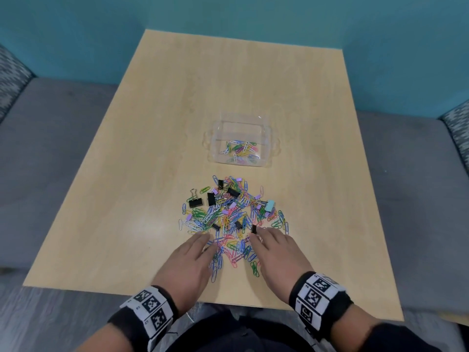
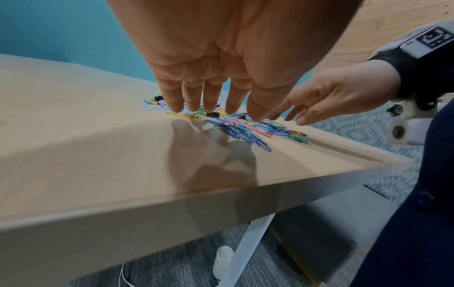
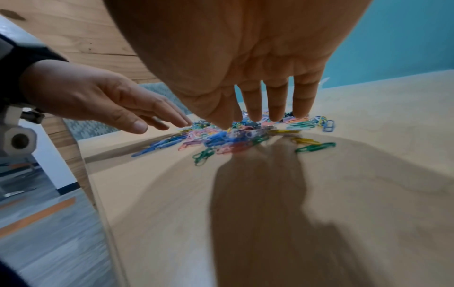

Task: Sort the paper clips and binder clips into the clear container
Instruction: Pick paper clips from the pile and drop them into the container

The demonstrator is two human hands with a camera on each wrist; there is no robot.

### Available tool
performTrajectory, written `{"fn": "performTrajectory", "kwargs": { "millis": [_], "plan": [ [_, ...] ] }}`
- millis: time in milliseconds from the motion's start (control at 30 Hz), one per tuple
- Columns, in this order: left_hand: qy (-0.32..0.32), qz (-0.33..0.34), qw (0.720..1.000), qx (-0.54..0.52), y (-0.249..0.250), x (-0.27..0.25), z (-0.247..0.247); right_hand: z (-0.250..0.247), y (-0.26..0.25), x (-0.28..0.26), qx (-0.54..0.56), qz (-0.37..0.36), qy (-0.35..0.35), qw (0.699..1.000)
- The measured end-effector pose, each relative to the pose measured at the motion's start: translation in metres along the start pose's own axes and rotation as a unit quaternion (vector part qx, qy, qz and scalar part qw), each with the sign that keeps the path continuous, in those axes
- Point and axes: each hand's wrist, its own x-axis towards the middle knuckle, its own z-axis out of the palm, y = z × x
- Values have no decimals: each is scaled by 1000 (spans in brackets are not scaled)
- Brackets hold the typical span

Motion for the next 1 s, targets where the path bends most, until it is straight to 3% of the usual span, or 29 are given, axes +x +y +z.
{"fn": "performTrajectory", "kwargs": {
  "millis": [133,333,500,667,867,1000],
  "plan": [
    [10,-5,1000,-8,-2,-7,4,-7,3,15,12,47,37,998],
    [3,-9,1000,-5,2,-12,3,-15,5,46,-33,-17,-55,998],
    [12,-19,1000,-6,1,-14,-1,-17,3,57,-30,-23,-80,996],
    [10,-22,1000,-8,-2,-15,0,-16,7,62,85,11,-50,995],
    [24,-35,999,-6,-5,-8,-3,-10,16,63,133,24,-52,989],
    [33,-79,996,16,-19,0,-3,-5,26,53,215,63,21,974]
  ]
}}
